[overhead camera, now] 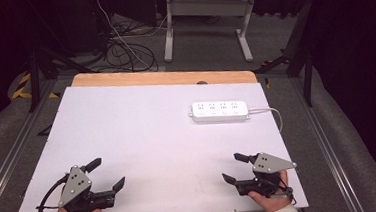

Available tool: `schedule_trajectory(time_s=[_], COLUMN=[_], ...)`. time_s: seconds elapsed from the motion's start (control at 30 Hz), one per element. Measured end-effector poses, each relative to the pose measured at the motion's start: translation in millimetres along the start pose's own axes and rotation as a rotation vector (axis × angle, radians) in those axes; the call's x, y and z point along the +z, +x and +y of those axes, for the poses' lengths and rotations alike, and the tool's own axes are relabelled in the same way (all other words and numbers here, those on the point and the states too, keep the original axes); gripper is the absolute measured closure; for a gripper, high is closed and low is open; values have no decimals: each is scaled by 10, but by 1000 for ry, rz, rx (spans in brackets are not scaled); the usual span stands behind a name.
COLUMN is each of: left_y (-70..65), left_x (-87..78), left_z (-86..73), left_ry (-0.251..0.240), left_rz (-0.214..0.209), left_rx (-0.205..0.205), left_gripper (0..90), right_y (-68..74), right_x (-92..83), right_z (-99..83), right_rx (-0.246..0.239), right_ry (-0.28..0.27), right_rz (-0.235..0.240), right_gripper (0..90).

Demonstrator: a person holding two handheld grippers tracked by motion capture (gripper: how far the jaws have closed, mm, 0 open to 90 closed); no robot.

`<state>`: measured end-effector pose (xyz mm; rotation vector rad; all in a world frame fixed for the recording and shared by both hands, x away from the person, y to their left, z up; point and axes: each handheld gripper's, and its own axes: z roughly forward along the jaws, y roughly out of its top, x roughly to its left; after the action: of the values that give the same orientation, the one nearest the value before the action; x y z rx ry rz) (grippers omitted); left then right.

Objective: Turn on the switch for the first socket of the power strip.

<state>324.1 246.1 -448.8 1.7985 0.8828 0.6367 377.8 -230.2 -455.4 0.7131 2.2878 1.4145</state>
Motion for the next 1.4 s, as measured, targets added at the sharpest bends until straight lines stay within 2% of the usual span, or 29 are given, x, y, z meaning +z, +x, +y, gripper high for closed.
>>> schedule_trajectory(time_s=[0.13,0.17,0.6,0.83,0.93,1.0,1.13,1.4], left_y=[7,6,-24,-34,-32,-32,-33,-26], left_x=[-10,-14,-25,-25,-34,-35,-24,-25], left_z=[1,4,6,7,10,11,8,7], left_ry=[-6,-2,-3,-3,-6,-7,-3,2], left_rz=[-14,-5,21,28,32,32,33,43], left_rx=[-14,1,33,39,42,38,36,31], left_gripper=[105,106,107,108,108,109,109,111], right_y=[2,2,17,14,5,-8,-24,-67], right_x=[3,3,9,3,-11,-18,-19,4], right_z=[1,2,19,52,67,93,168,283], right_rx=[-4,-4,-21,-20,-10,0,-13,-18], right_ry=[2,2,7,19,23,36,62,77], right_rz=[0,0,-8,-10,-10,-8,-4,8], right_gripper=[245,245,246,276,320,331,360,382])
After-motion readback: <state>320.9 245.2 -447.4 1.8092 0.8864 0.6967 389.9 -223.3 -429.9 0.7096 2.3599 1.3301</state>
